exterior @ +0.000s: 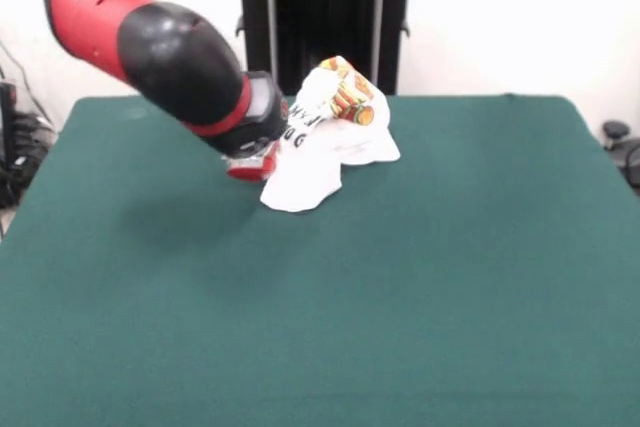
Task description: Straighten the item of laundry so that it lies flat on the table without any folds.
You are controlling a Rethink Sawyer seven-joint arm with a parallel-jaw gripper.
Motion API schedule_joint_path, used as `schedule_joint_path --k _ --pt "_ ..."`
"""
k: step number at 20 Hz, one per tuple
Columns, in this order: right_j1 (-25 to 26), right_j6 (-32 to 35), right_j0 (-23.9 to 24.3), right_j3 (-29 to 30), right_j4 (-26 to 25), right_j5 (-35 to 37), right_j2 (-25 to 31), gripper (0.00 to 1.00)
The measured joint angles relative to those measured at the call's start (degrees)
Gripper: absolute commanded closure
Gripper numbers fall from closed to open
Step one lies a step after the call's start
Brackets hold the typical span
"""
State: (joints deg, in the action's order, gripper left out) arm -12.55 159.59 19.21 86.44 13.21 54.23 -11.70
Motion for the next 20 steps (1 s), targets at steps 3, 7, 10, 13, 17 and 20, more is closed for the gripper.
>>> schedule_joint_path --k 3,7,10,13,17,20 --pt "0.42 0.16 -4.87 -0.44 0.12 -1.91 -3.77 1.0" --pt "2.77 1.72 -14.2 -1.26 2.51 -5.16 -11.67 1.0" --pt "5.71 4.19 -21.41 -1.37 5.79 -8.29 -18.1 1.0" --pt "8.47 6.4 -26.46 -1.26 8.77 -10.83 -22.8 1.0" --pt "12.15 9.39 -32.47 -0.51 11.42 -16.25 -28.14 1.0" --pt "12.14 9.54 -32.77 0.5 11.05 -20.04 -28.55 1.0"
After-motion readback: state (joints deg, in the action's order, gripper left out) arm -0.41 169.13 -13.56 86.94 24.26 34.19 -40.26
